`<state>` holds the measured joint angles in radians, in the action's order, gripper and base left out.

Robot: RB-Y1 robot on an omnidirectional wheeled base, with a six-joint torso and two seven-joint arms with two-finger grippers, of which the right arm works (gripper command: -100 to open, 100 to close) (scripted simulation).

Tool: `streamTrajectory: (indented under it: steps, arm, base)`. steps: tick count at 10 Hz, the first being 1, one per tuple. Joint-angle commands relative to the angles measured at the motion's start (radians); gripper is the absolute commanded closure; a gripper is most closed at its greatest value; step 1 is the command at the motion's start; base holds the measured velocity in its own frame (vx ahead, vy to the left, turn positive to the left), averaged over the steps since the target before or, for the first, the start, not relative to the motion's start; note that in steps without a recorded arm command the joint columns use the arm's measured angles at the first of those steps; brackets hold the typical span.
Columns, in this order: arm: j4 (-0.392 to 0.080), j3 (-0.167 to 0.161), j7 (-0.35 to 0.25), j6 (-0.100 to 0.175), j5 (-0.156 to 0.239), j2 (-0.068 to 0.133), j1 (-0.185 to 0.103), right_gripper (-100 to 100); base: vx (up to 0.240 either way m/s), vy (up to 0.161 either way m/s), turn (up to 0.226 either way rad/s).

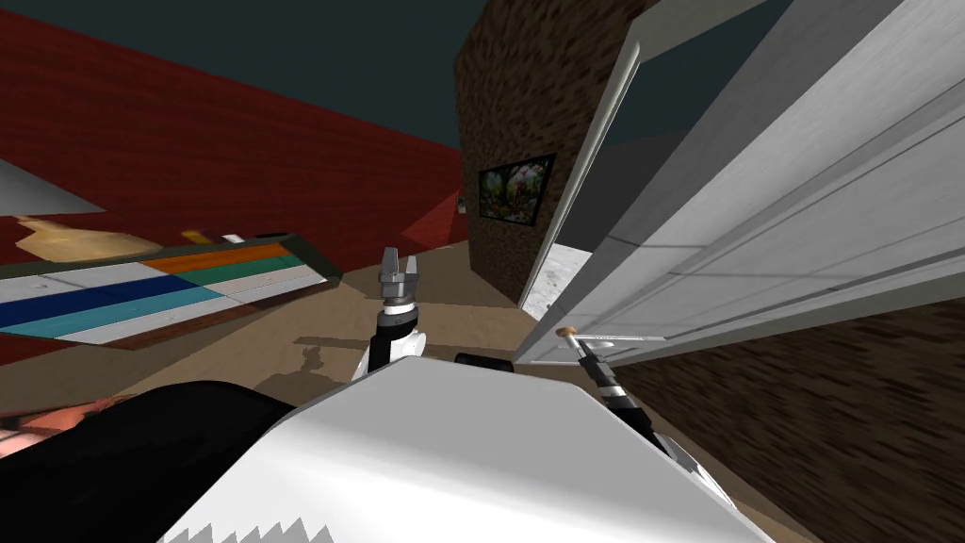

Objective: Pull the door open

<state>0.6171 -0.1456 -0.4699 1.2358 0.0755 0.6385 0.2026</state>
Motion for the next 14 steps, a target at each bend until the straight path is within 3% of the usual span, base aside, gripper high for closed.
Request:
streamTrajectory:
  steps: [1, 12, 14]
  arm:
    - [0.0, 0.0, 0.0, 0.0, 0.0, 0.0, 0.0, 100]
    - [-0.061, -0.009, -0.01, 0.077, 0.003, 0.014, 0.004, 100]
    - [-0.078, -0.018, -0.013, 0.082, -0.001, 0.008, -0.006, 100]
  base:
    - [-0.079, -0.022, 0.026]
    - [-0.189, -0.079, 0.156]
    - [-0.108, -0.032, 0.086]
